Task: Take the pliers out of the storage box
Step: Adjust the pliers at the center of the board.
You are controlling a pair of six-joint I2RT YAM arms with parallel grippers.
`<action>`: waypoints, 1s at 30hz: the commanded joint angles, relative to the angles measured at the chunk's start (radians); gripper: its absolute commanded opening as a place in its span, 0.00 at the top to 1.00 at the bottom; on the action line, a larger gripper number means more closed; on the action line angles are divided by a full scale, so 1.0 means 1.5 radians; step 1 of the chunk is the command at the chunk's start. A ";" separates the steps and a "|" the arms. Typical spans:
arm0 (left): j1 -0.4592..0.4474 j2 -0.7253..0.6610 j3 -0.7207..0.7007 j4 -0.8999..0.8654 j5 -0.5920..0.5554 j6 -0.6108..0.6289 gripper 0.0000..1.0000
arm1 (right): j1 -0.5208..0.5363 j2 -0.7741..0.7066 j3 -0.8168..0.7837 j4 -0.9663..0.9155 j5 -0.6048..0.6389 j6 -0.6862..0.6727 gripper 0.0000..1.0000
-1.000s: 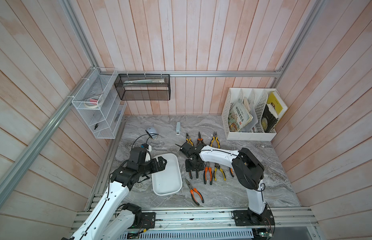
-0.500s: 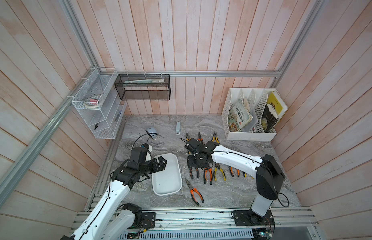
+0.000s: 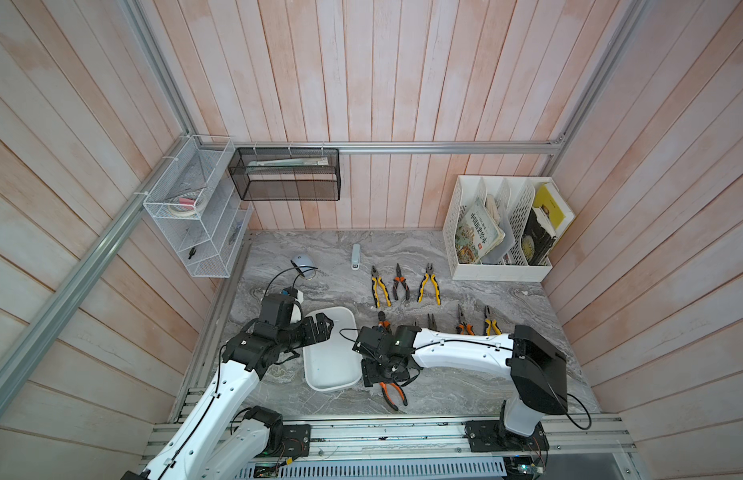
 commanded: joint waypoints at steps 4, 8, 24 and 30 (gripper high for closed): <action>0.003 -0.007 -0.006 -0.002 -0.001 0.000 0.00 | 0.004 -0.003 -0.027 -0.035 0.017 0.032 0.23; 0.003 -0.005 -0.006 -0.002 -0.003 0.000 0.00 | 0.004 -0.004 -0.048 -0.022 0.006 0.029 0.23; 0.002 -0.009 -0.006 0.000 -0.002 0.001 0.00 | 0.029 -0.015 -0.104 0.017 -0.034 0.109 0.51; 0.003 -0.016 -0.007 0.001 0.003 0.003 0.00 | 0.043 0.001 -0.089 0.017 -0.043 0.141 0.63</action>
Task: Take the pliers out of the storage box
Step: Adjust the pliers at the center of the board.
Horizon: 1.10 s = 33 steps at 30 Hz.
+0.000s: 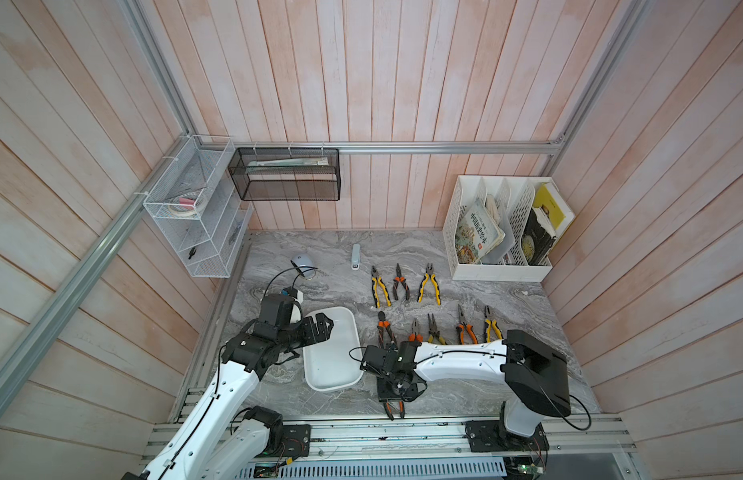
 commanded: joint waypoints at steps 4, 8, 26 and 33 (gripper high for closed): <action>0.003 -0.015 -0.008 0.002 0.003 0.003 0.00 | 0.010 0.008 0.013 -0.014 -0.008 0.042 0.66; 0.003 -0.015 -0.008 0.004 0.005 0.004 0.00 | 0.009 -0.007 -0.003 -0.011 -0.004 0.065 0.70; 0.003 -0.014 -0.009 0.004 0.005 0.003 0.00 | -0.040 -0.032 -0.044 0.014 -0.003 0.058 0.72; 0.003 -0.013 -0.009 0.003 0.004 0.003 0.00 | -0.057 -0.016 -0.039 0.022 -0.003 0.034 0.70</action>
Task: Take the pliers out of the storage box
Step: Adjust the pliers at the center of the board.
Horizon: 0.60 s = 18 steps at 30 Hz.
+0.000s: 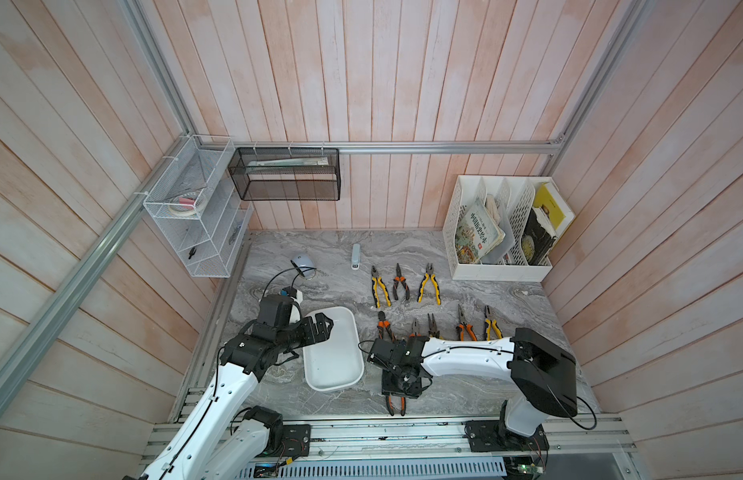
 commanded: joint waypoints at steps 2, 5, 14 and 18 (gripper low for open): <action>0.003 -0.004 -0.009 0.003 0.002 0.003 0.00 | -0.017 0.014 -0.001 0.002 0.014 -0.023 0.67; 0.003 -0.002 -0.009 0.003 0.003 0.003 0.00 | -0.027 0.021 0.009 -0.003 0.018 -0.038 0.66; 0.003 0.000 -0.009 0.002 0.002 0.002 0.00 | -0.030 0.044 0.046 -0.024 0.027 -0.058 0.45; 0.003 0.000 -0.008 0.000 -0.001 0.002 0.00 | -0.030 0.024 0.076 -0.064 0.056 -0.055 0.31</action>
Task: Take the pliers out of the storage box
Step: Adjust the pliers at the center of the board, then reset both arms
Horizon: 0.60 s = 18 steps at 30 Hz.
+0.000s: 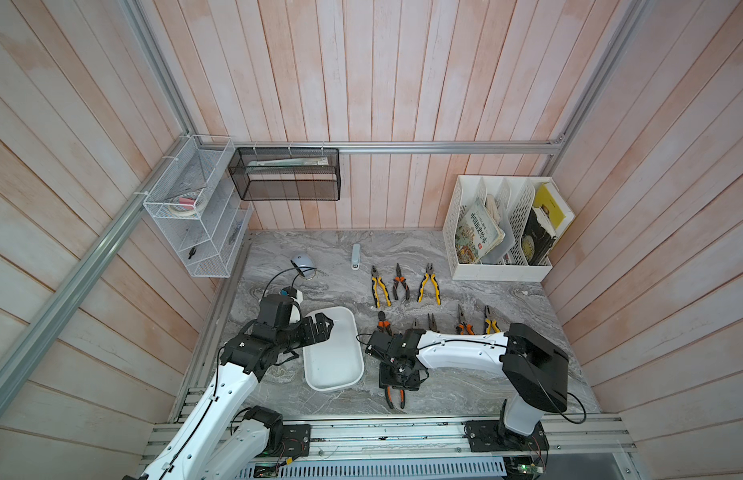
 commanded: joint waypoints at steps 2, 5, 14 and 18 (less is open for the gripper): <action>0.003 -0.002 -0.007 0.000 -0.002 0.002 0.00 | -0.005 -0.027 0.052 -0.065 0.063 -0.001 0.27; 0.004 -0.011 -0.005 -0.001 -0.005 0.002 0.00 | -0.008 -0.072 0.079 -0.109 0.103 0.001 0.24; 0.004 -0.114 0.001 0.019 -0.091 0.003 0.00 | -0.109 -0.341 0.069 -0.131 0.268 -0.117 0.02; 0.004 -0.191 -0.017 0.124 -0.219 0.029 0.00 | -0.179 -0.536 -0.018 0.054 0.435 -0.326 0.02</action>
